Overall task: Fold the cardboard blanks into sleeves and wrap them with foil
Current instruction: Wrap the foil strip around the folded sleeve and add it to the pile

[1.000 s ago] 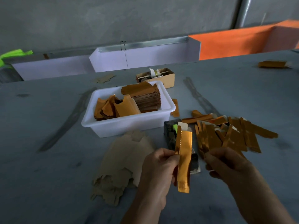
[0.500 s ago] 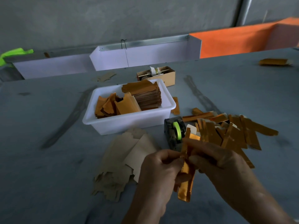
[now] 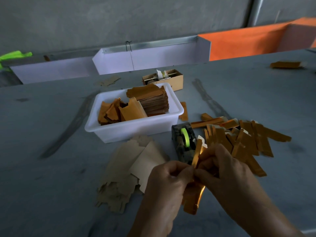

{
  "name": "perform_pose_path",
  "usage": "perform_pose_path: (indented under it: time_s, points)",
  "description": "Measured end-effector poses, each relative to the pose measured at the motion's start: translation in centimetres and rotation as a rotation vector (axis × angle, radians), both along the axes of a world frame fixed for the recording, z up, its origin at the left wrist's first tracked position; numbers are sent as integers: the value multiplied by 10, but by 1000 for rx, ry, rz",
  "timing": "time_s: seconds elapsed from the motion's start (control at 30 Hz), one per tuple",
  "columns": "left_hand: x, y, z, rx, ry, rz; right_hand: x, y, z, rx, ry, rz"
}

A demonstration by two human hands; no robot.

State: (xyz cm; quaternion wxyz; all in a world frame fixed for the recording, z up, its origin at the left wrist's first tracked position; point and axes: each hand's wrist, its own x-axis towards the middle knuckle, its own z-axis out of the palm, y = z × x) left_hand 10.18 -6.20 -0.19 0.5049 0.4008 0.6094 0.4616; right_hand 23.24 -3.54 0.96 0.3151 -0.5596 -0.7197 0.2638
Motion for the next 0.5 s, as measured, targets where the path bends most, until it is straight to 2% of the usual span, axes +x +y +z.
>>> perform_pose_path:
  time_s: [0.17, 0.37, 0.43, 0.5]
  points:
    - [9, 0, -9, 52, 101, 111, -8, -9, 5, 40, -154, -72]
    - [19, -10, -16, 216, 295, 210, -13, -12, 11, 117, -372, -118]
    - [15, -11, -16, 264, 321, 271, -11, -11, 11, 116, -389, -166]
    - [13, -10, -14, 251, 295, 295, -7, -9, 6, 122, -304, -162]
